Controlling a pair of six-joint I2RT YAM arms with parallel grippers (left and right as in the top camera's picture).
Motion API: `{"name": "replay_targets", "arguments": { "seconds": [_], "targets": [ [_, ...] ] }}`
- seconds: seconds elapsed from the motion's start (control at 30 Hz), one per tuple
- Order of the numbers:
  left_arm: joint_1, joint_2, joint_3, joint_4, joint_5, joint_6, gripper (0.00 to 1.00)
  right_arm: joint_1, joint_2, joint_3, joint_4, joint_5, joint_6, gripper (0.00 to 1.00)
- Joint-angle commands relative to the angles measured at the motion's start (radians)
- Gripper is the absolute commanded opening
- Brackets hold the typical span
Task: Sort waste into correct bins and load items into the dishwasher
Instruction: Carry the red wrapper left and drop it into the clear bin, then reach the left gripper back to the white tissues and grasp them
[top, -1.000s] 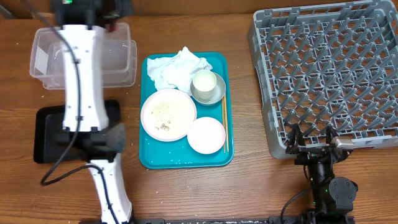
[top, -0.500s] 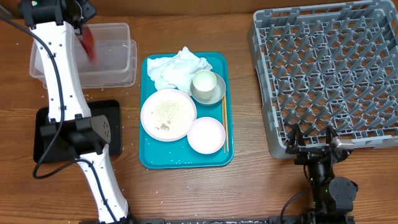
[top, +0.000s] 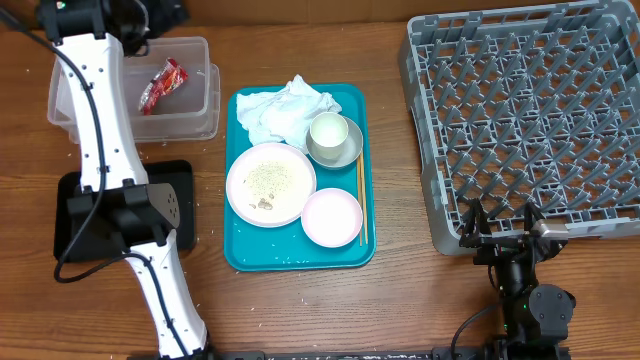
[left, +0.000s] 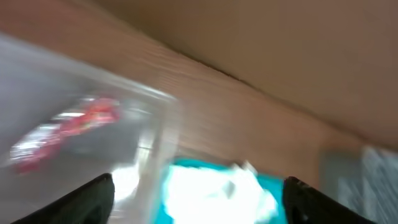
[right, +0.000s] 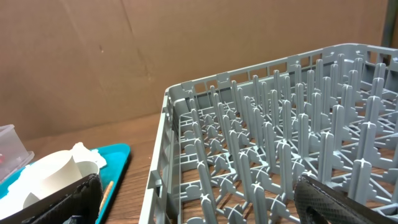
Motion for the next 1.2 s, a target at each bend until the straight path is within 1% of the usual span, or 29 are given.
{"name": "replay_targets", "arguments": {
  "seconds": [0.0,0.03,0.07,0.1,0.13,0.17,0.2,0.3,0.37,0.5,0.67,0.77,0.83,1.0,1.07,1.13,1.17],
  "targets": [
    [-0.102,0.024,0.003,-0.037,0.236,0.208,0.77,-0.004,-0.009,-0.010,0.006,0.002,-0.007,1.00],
    [-0.122,0.029,0.002,-0.048,0.203,0.209,0.71,-0.004,-0.009,-0.010,0.006,0.002,-0.007,1.00],
    [-0.150,0.037,0.002,-0.066,0.157,0.209,0.67,-0.004,-0.009,-0.010,0.006,0.002,-0.007,1.00],
    [-0.172,0.045,0.002,-0.077,0.129,0.209,0.65,-0.004,-0.009,-0.010,0.006,0.002,-0.007,1.00],
    [-0.196,0.054,0.002,-0.085,0.111,0.212,0.66,-0.004,-0.009,-0.010,0.006,0.002,-0.007,1.00],
    [-0.217,0.064,0.002,-0.086,0.098,0.222,0.72,-0.004,-0.009,-0.010,0.006,0.002,-0.007,1.00],
    [-0.243,0.076,0.002,-0.083,0.082,0.244,0.75,-0.004,-0.009,-0.010,0.006,0.002,-0.007,1.00],
    [-0.306,0.123,0.002,-0.058,-0.027,0.277,0.81,-0.004,-0.009,-0.010,0.006,0.002,-0.007,1.00],
    [-0.338,0.155,0.002,-0.045,-0.113,0.277,0.83,-0.004,-0.009,-0.010,0.006,0.002,-0.008,1.00],
    [-0.375,0.215,0.002,-0.049,-0.275,0.277,0.84,-0.004,-0.009,-0.010,0.006,0.002,-0.007,1.00],
    [-0.377,0.305,0.002,-0.082,-0.293,0.282,0.84,-0.004,-0.009,-0.010,0.006,0.002,-0.007,1.00],
    [-0.367,0.343,0.002,-0.114,-0.293,0.286,0.82,-0.004,-0.009,-0.010,0.006,0.002,-0.007,1.00],
    [-0.361,0.361,0.002,-0.127,-0.288,0.286,0.78,-0.004,-0.009,-0.010,0.006,0.002,-0.008,1.00],
    [-0.358,0.382,0.002,-0.154,-0.206,0.342,0.76,-0.004,-0.009,-0.010,0.006,0.002,-0.007,1.00],
    [-0.360,0.382,0.002,-0.149,-0.179,0.349,0.73,-0.004,-0.009,-0.010,0.006,0.002,-0.008,1.00],
    [-0.360,0.382,0.002,-0.139,-0.180,0.357,0.72,-0.004,-0.009,-0.010,0.006,0.002,-0.007,1.00],
    [-0.360,0.382,0.002,-0.135,-0.180,0.361,0.70,-0.004,-0.009,-0.010,0.006,0.002,-0.007,1.00]
  ]
}}
